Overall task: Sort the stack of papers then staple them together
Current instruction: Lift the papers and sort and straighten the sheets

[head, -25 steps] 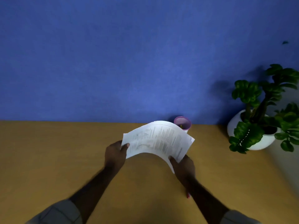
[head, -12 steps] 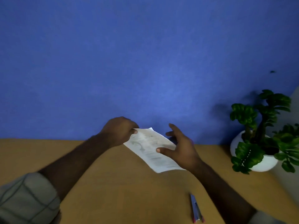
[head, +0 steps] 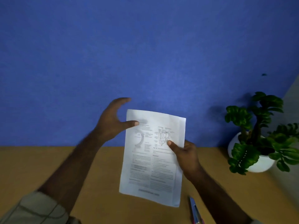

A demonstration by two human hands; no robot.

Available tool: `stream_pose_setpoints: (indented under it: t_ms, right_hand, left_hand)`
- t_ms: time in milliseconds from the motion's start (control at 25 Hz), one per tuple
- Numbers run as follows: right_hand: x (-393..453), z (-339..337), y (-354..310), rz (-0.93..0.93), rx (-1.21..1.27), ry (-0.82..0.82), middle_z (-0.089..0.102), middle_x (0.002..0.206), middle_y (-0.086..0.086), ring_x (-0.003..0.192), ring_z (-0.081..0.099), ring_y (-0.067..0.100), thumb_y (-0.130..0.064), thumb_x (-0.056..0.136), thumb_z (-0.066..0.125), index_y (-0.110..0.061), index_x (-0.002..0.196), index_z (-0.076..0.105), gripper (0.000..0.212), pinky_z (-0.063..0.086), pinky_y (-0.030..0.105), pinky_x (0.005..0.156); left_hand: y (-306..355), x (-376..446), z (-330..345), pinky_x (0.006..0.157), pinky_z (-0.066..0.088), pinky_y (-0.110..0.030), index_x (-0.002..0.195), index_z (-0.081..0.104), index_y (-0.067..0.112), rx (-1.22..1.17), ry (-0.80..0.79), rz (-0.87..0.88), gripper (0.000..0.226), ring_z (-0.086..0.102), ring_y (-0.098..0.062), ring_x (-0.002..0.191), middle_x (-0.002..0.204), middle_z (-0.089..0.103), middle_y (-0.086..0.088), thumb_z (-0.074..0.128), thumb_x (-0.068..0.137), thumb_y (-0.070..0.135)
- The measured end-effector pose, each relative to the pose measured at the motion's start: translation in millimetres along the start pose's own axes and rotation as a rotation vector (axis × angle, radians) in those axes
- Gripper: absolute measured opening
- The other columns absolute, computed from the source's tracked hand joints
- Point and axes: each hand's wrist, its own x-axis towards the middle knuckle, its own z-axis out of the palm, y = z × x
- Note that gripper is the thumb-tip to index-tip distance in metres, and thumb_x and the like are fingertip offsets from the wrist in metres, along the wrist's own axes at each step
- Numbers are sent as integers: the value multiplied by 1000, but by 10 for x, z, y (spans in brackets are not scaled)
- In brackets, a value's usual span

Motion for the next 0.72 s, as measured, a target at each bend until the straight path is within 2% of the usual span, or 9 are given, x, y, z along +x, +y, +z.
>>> stream_pose_setpoints:
  t_ms: [80, 120, 200, 240, 360, 520, 640, 720]
  right_hand:
    - [-14, -54, 21, 29, 136, 3, 79, 99, 9, 86, 76, 26, -9, 87, 72, -7, 100, 76, 13, 62, 34, 69]
    - [-17, -77, 32, 35, 178, -7, 78, 102, 12, 90, 75, 30, -8, 87, 71, -6, 102, 75, 16, 62, 39, 75]
    - [-22, -101, 72, 42, 227, -42, 76, 108, 14, 96, 73, 34, -7, 87, 70, -4, 108, 72, 21, 60, 46, 81]
    - [-27, -107, 94, 44, 245, -58, 75, 111, 14, 98, 73, 34, -6, 88, 69, -4, 110, 71, 22, 60, 47, 82]
    - [-29, -135, 161, 69, 276, -85, 75, 113, 10, 98, 73, 32, -3, 88, 68, -14, 107, 74, 22, 61, 41, 77]
    - [6, -168, 300, 97, 287, -85, 76, 112, 4, 98, 74, 29, -3, 88, 68, -27, 99, 76, 27, 61, 41, 77]
    - [7, -176, 409, 127, 273, -99, 75, 115, 5, 101, 73, 29, -6, 89, 67, -20, 108, 74, 25, 61, 41, 79]
    - [-7, -197, 470, 146, 209, -123, 73, 118, 5, 104, 71, 29, -10, 90, 68, -15, 116, 71, 27, 59, 43, 85]
  left_hand:
    - [-42, -126, 103, 109, 38, -19, 145, 49, 18, -189, 91, -287, 82, 52, -7, 129, 141, 55, 7, 89, 74, 23]
    - [-76, -171, 163, 110, 43, -28, 145, 49, 15, -287, 70, -407, 80, 56, -14, 128, 141, 59, 2, 87, 76, 28]
    - [-153, -228, 237, 109, 50, -45, 135, 60, 9, -458, -37, -535, 72, 66, -29, 120, 131, 69, -10, 82, 78, 45]
    - [-181, -242, 255, 105, 53, -48, 127, 67, 7, -524, -78, -557, 63, 70, -30, 114, 124, 73, -12, 78, 80, 48]
    - [-223, -249, 310, 91, 60, -41, 113, 75, 11, -597, -107, -579, 30, 75, -27, 105, 116, 78, -6, 65, 95, 33]
    - [-272, -307, 461, 91, 59, -40, 115, 75, 21, -550, -151, -564, 22, 75, -20, 107, 118, 77, 5, 59, 100, 27]
    - [-297, -361, 545, 88, 59, -34, 108, 76, 26, -500, -97, -557, 18, 75, -16, 105, 114, 78, 10, 60, 100, 24]
    - [-310, -378, 590, 93, 58, -37, 110, 75, 24, -451, -64, -560, 18, 74, -18, 106, 115, 77, 8, 60, 101, 23]
